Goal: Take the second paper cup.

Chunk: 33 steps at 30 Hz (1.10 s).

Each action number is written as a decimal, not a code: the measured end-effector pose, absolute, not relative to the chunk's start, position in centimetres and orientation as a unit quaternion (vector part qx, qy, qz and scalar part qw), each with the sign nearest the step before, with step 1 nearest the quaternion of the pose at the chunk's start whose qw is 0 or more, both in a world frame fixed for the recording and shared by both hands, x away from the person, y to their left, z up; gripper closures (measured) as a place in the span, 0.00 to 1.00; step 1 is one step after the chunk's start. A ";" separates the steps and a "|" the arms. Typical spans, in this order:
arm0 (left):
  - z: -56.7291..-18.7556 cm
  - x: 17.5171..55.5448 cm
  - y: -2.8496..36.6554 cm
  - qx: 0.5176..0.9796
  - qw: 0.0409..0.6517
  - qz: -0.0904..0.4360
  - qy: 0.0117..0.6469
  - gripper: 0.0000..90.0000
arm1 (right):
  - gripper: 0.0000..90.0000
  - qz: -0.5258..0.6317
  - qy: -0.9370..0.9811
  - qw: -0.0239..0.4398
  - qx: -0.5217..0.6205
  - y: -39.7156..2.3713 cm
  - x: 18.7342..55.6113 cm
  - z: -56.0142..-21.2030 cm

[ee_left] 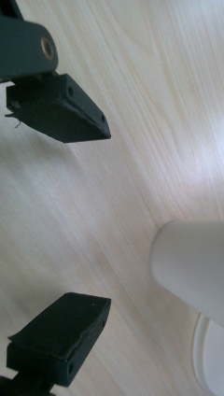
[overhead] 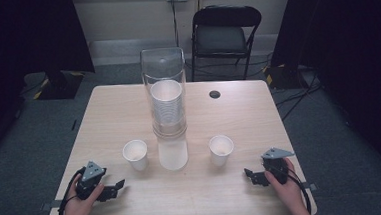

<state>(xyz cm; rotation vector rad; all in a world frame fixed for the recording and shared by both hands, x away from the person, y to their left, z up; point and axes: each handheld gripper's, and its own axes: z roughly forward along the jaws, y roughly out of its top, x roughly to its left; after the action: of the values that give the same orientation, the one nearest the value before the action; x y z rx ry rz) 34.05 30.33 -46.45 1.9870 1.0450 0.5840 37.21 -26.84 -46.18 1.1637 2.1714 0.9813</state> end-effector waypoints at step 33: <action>-47.9 32.0 34.2 0.802 0.391 0.217 0.395 0.17 | 0.10 0.359 0.794 0.242 0.427 -26.8 37.2 -46.2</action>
<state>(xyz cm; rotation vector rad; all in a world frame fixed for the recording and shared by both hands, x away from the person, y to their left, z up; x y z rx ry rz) 32.00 34.24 -47.88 2.0374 1.0034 0.5519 37.19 -26.84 -46.17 1.1668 2.1720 0.9813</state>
